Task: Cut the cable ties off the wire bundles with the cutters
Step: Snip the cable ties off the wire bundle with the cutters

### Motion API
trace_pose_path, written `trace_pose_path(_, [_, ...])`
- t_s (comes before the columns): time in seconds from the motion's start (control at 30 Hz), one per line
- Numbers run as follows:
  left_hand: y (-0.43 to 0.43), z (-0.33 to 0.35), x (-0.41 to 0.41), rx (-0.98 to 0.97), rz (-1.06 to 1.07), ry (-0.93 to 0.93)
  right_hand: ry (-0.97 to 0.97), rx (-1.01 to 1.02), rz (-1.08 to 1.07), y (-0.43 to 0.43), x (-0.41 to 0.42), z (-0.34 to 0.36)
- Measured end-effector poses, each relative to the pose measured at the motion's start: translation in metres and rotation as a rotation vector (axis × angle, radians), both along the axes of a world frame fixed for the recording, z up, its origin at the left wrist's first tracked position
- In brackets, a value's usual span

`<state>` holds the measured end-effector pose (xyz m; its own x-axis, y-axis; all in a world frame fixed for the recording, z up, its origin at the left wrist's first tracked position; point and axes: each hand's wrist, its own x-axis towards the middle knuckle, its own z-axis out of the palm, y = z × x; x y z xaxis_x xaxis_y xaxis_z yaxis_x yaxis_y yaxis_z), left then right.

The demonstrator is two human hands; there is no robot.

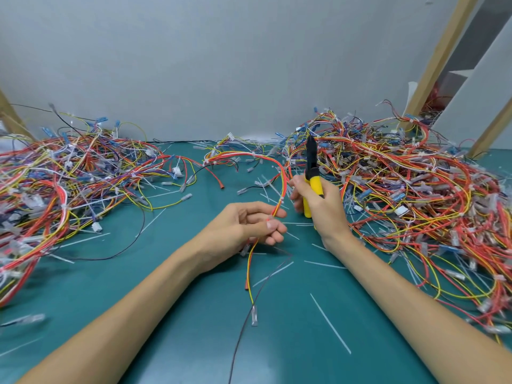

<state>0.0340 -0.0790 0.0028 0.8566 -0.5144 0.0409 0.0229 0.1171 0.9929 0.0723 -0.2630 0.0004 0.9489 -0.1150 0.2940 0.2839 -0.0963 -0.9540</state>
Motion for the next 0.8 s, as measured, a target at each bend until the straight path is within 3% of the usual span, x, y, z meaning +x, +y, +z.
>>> trace_pose_path(0.4, [-0.0023,0.0025,0.0,-0.123,0.089,0.031,0.04,0.127,0.047,-0.0003,-0.0078,0.0065])
trace_pose_path(0.8, [0.0059,0.0003,0.0037,-0.177,-0.104,0.148,0.081,0.122,0.142,-0.0022,-0.0056,0.0044])
